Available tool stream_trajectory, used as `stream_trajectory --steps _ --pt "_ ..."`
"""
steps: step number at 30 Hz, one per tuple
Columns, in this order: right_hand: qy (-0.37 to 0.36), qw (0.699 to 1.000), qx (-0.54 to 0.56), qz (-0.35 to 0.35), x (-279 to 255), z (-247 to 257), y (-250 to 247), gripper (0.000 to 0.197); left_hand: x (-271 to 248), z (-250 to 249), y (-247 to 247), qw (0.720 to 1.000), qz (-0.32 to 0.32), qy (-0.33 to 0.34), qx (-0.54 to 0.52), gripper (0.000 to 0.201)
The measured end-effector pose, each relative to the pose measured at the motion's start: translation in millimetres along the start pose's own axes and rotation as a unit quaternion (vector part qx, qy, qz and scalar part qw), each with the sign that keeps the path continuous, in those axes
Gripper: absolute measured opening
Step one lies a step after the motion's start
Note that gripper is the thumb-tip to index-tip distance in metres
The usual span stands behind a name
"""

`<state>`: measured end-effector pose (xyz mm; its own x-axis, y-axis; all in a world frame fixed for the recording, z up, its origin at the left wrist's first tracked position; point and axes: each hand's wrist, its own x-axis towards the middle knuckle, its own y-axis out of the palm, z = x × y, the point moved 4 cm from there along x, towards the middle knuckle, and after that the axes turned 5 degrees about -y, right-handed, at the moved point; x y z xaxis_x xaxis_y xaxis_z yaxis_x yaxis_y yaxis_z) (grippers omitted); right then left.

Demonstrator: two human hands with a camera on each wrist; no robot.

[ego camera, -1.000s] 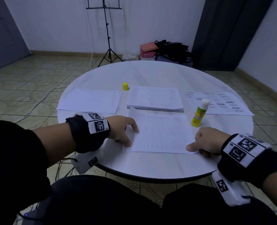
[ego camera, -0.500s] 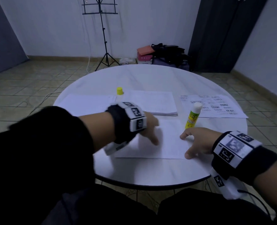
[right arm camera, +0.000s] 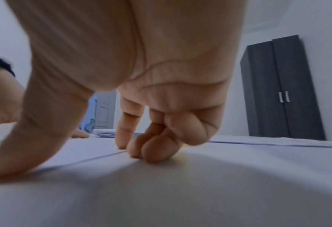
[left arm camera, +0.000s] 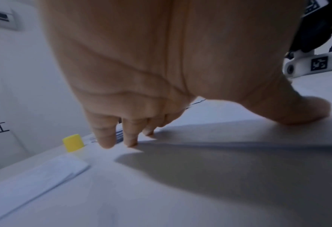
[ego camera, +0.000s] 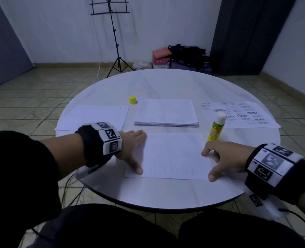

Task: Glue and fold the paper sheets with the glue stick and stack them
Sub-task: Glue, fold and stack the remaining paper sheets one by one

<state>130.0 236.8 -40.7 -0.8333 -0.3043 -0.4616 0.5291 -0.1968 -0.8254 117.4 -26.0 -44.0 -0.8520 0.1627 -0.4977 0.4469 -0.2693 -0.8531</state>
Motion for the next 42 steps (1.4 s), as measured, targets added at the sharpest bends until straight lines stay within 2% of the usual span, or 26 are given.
stream_trajectory --steps 4,6,9,11,12,14,18,22,24,27,28,31,33,34,36,39,41,42 --pt "-0.016 0.997 -0.071 0.011 4.4 19.2 -2.7 0.06 -2.1 11.0 4.3 1.0 -0.002 0.007 0.029 0.125" --pt "-0.031 0.991 -0.127 0.022 8.7 34.1 -5.6 0.065 -3.6 13.5 5.3 0.999 0.002 0.006 0.051 0.128" --pt "-0.055 0.966 -0.247 0.05 13.7 50.8 -2.0 0.09 -5.3 19.5 8.0 0.998 0.012 -0.006 0.066 0.135" --pt "-0.038 0.956 -0.278 0.079 14.5 49.9 3.4 0.116 -5.5 22.9 10.4 0.998 0.015 -0.012 0.059 0.137" --pt "-0.031 0.954 -0.282 0.092 13.2 48.6 5.9 0.126 -5.3 24.3 11.5 0.998 0.017 -0.014 0.053 0.139" --pt "-0.031 0.956 -0.274 0.1 8.9 48.8 6.7 0.132 -6.9 25.2 12.6 0.999 0.02 -0.018 0.048 0.141" --pt "-0.028 0.97 -0.225 0.083 3.5 48.7 7.7 0.133 -14.6 20.0 6.0 1.0 0.005 -0.02 0.017 0.147" --pt "-0.017 0.981 -0.18 0.072 0.3 44.2 11.3 0.134 -16.0 22.1 3.4 0.997 0.02 -0.051 -0.056 0.151" --pt "-0.017 0.984 -0.166 0.061 -1.8 43.1 12.2 0.131 -15.2 24.0 2.0 0.991 0.019 -0.055 -0.123 0.15" --pt "-0.02 0.988 -0.147 0.045 -6.9 42.0 13.1 0.128 -19.5 27.2 -3.2 0.957 0.005 -0.047 -0.286 0.126" --pt "-0.021 0.99 -0.136 0.042 -8.1 40.7 13.9 0.127 -21.8 28.9 -4.1 0.935 -0.006 -0.044 -0.351 0.116" --pt "-0.034 0.994 -0.101 0.035 -12.8 38.9 16.3 0.125 -31.8 31.8 0.0 0.843 -0.034 -0.069 -0.532 0.097" --pt "-0.041 0.995 -0.081 0.031 -15.7 41.0 17.1 0.123 -40.4 30.2 5.9 0.802 -0.038 -0.07 -0.592 0.081" --pt "-0.041 0.996 -0.07 0.03 -16.8 42.3 17.3 0.12 -42.5 30.1 8.9 0.8 -0.037 -0.06 -0.596 0.069" --pt "-0.033 0.999 -0.03 0.018 -18.1 44.4 15.4 0.106 -46.2 33.2 11.0 0.821 -0.052 -0.036 -0.567 0.048" --pt "-0.009 0.998 0.061 -0.03 -13.1 43.2 5.7 0.06 -54.1 43.3 2.6 0.853 -0.131 -0.019 -0.505 0.041" --pt "0.013 0.987 0.154 -0.052 -4.8 41.6 2.5 0.03 -55.8 51.5 -3.7 0.845 -0.187 -0.003 -0.501 0.042" --pt "0.022 0.977 0.203 -0.055 -0.8 42.6 3.7 0.026 -56.2 55.0 -5.8 0.834 -0.203 0.004 -0.513 0.043"
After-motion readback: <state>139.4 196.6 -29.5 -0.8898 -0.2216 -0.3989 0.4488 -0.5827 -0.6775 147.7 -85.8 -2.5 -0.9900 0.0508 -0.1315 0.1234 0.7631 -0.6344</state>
